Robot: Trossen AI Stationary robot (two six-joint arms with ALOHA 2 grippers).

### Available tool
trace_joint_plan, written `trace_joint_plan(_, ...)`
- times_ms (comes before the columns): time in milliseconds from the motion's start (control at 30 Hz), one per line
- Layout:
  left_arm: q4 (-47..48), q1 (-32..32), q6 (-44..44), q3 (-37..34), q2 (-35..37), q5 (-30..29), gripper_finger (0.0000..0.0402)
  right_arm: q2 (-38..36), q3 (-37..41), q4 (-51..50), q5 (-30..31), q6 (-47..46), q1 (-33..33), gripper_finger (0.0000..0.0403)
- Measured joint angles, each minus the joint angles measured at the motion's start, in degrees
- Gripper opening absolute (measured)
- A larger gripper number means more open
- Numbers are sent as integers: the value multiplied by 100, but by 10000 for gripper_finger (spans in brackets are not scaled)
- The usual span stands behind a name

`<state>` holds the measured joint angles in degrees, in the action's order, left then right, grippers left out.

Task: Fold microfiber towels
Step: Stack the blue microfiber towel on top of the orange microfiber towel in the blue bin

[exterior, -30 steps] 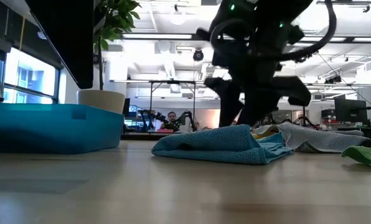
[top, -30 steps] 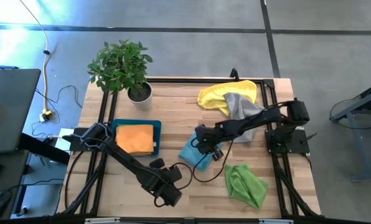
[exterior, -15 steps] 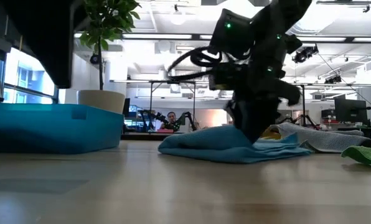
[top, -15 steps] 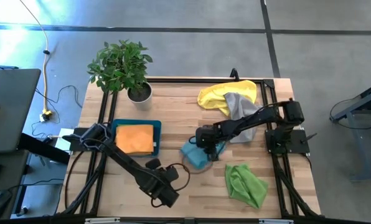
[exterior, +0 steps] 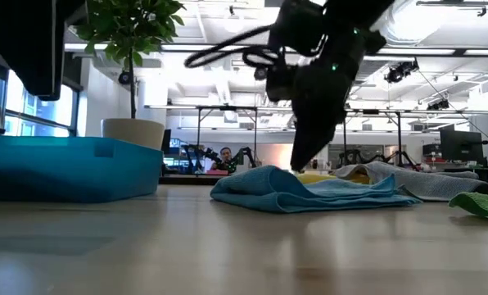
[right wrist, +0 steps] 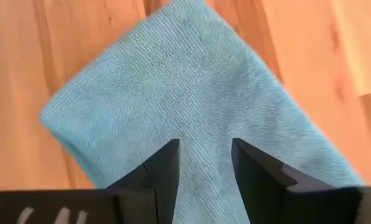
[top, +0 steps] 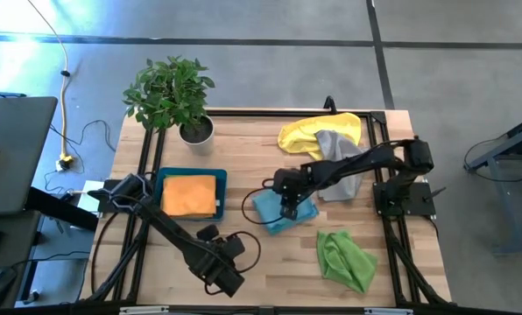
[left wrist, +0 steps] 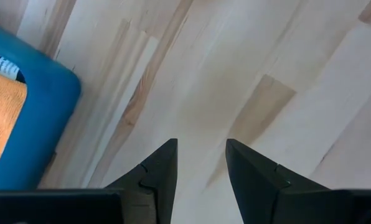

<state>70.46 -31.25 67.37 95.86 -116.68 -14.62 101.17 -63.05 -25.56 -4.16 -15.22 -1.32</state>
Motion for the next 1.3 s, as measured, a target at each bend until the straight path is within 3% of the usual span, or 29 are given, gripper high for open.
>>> trace_joint_plan(200, 111, 337, -355, 3, 105, -246, 142, -612, -134, -249, -3, 982, 97, 138)
trace_joint_plan(400, 304, 1005, -1178, -7, 205, -11, 166, -1367, 232, -384, 26, 1689, 171, 138)
trace_joint_plan(533, 72, 1286, -1824, 1, 236, 74, 165, -1961, 910, -142, 70, 1929, 175, 138)
trace_joint_plan(933, -682, 1509, -2009, -1, 234, -91, 142, -4027, 3522, 2004, 281, 1670, 40, 138)
trace_joint_plan(1100, -987, 1452, -2110, -1, 229, -99, 137, -5031, 4218, 2408, 814, 1772, 64, 138)
trace_joint_plan(1300, -1333, 1375, -2111, -1, 225, -100, 138, -6042, 4865, 2831, 912, 1623, 64, 138)
